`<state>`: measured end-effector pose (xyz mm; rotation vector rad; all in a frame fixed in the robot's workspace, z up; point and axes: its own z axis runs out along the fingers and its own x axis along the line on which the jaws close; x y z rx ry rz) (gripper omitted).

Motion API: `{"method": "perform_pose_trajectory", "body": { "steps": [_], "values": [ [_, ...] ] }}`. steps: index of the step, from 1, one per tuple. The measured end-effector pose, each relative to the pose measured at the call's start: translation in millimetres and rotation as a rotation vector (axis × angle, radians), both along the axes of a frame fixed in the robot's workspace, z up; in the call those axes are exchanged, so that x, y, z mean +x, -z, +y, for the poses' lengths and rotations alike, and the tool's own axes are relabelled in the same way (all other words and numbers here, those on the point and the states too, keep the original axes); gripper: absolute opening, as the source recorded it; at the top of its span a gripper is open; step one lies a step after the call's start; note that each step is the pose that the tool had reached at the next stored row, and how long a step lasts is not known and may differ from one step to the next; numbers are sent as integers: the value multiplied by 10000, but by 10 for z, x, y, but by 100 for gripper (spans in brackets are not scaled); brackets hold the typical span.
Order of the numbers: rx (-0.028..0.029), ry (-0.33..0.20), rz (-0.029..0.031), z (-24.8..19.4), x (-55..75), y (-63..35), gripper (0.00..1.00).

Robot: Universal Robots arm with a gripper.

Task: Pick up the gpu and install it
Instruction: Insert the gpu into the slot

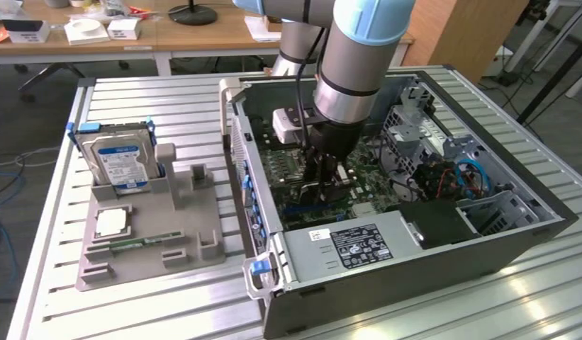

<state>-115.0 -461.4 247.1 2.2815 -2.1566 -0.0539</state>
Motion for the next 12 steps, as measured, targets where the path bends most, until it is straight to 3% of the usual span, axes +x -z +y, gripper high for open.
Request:
{"method": "perform_pose_trajectory", "body": {
  "steps": [4,12],
  "values": [
    [-1,0,0,0,0,-16,59],
    [0,0,-1,0,0,-239,59]
  ]
}}
